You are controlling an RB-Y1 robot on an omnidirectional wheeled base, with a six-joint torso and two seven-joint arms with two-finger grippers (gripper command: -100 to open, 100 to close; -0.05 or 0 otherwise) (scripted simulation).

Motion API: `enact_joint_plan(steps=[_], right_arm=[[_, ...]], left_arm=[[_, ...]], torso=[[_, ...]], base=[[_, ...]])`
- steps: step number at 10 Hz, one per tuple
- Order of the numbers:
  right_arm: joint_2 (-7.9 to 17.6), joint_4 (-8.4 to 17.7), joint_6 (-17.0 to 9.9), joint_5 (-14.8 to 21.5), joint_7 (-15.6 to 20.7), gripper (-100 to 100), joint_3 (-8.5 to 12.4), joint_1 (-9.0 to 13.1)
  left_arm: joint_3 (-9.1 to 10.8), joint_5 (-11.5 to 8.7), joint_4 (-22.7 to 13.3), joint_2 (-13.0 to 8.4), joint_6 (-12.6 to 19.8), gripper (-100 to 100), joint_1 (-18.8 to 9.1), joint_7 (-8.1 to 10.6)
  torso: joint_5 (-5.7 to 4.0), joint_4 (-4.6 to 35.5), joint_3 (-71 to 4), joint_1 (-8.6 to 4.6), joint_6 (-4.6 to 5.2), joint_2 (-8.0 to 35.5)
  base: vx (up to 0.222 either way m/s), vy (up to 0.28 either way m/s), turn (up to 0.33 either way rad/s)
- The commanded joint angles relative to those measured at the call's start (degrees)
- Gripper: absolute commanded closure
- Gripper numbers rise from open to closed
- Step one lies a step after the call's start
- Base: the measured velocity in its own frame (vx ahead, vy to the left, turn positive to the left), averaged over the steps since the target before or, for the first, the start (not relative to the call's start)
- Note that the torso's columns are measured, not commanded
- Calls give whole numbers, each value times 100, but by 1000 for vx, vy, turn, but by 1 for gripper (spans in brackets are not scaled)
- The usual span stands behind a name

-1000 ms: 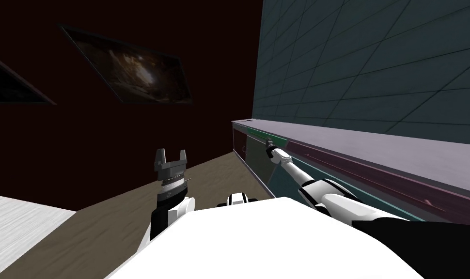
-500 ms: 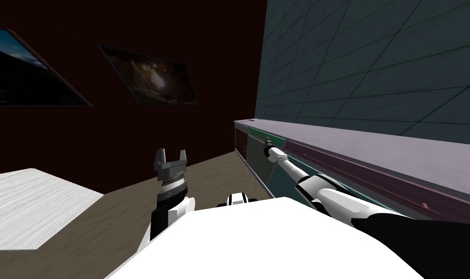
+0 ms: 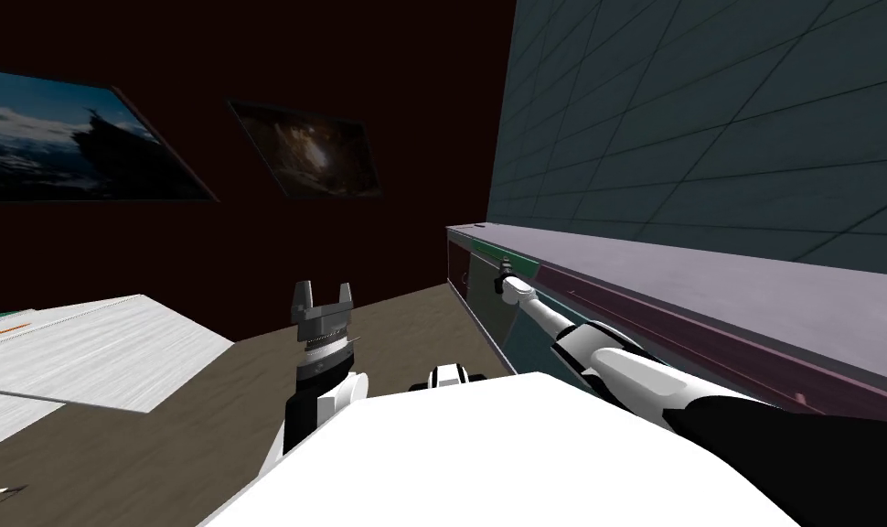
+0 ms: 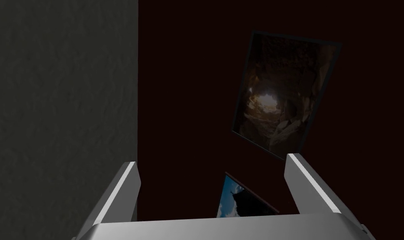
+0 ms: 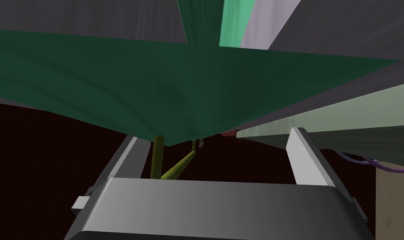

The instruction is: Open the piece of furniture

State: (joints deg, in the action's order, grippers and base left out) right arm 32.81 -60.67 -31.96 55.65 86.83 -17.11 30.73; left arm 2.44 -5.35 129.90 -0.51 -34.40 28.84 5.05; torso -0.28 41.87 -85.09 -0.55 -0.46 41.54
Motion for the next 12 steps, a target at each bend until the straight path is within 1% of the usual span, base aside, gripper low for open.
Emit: enact_joint_plan(steps=[1,2,3,4,6,7,8,10,11,12], right_arm=[[-33,201,-482,33,-109,-100,-294,239],[-33,201,-640,33,-109,-100,-294,239],[-64,460,-802,113,-317,-100,-569,553],[-64,482,-987,113,-317,-100,-711,617],[-64,482,-1334,113,-317,-100,-737,617],[-95,742,-1501,193,-525,-100,-1008,894],[-95,762,-1652,193,-525,-100,-1161,995],[-95,762,-1957,193,-525,-100,-1181,995],[-95,762,-2046,193,-525,-100,-1181,995],[-95,785,-1964,213,-556,-100,-1185,988]], left_arm=[[0,0,0,0,0,0,0,0],[0,0,0,0,0,0,2,0],[0,0,0,1,0,0,3,0],[0,0,0,0,0,0,0,0],[0,0,0,0,0,0,2,0],[0,0,0,1,0,0,4,0],[-1,0,0,0,0,0,0,0],[0,0,0,0,0,0,2,0],[0,0,0,1,0,0,3,0],[0,0,0,1,0,0,3,0]], torso=[[3,5,15,28,0,20],[15,5,17,58,37,17],[21,7,15,61,59,15],[12,23,43,28,25,67],[28,34,39,61,49,50],[34,29,27,77,48,33],[30,40,52,58,34,79],[26,46,60,48,57,84],[30,37,43,64,50,58],[33,33,34,72,44,45]], base=[[-97,-90,132],[-17,-33,28],[-187,-125,244],[-210,-134,340],[-41,-42,33],[-131,-76,339],[-174,-113,347],[-77,-51,-10],[-6,2,-17],[0,0,0]])
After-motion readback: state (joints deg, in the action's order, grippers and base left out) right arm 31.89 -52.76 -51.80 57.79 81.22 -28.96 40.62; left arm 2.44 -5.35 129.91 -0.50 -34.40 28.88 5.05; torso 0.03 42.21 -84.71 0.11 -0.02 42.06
